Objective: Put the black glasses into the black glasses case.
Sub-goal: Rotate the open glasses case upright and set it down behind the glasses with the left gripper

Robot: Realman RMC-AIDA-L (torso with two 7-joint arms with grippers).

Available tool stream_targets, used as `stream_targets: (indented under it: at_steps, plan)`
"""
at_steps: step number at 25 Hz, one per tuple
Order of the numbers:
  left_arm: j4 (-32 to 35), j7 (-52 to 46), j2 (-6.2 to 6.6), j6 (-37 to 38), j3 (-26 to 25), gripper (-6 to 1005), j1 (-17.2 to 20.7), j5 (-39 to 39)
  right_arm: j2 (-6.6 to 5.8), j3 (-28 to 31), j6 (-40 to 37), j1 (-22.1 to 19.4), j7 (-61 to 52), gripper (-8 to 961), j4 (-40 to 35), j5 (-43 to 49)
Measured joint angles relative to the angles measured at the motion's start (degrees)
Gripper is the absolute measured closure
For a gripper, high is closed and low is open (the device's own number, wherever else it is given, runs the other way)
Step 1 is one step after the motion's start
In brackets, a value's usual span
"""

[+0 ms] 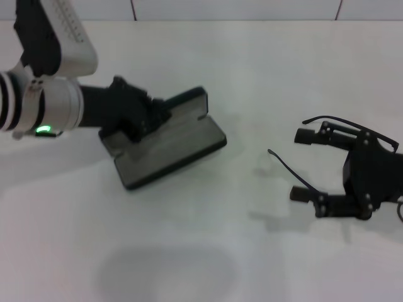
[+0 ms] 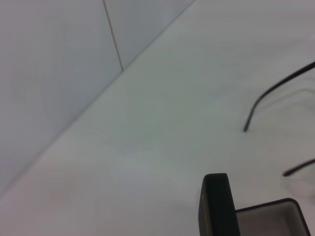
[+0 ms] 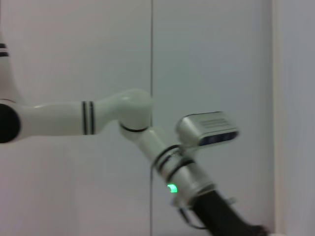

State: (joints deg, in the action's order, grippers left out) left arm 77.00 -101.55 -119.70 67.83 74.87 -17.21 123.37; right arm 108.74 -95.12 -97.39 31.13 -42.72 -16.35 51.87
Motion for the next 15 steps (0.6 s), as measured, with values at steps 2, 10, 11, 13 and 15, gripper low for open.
stream_targets:
  at_steps: [2, 10, 11, 13, 15]
  plan:
    - [-0.43, 2.44, -0.07, -1.73, 0.10, 795, -1.35, -0.15, 0.54, 0.09, -1.10, -0.08, 0.71, 150, -0.02, 1.19]
    - [-13.48, 21.04, 0.01, -6.77, -0.30, 794, -12.47, -6.71, 2.75, -0.02, -1.72, -0.59, 4.69, 153, 0.08, 4.21]
    - [-16.05, 22.89, -0.02, -7.45, -0.50, 794, -14.20, -7.30, 2.80, -0.02, -1.72, -0.61, 4.74, 153, 0.10, 4.21]
    - [-20.21, 25.59, -0.10, -9.15, -0.74, 794, -16.95, -7.90, 2.93, -0.04, -1.74, -0.64, 4.79, 154, 0.13, 4.21]
    - [-24.16, 28.08, -0.11, -10.56, -0.75, 794, -19.35, -8.02, 3.04, -0.05, -1.68, -0.64, 4.79, 154, 0.12, 4.21]
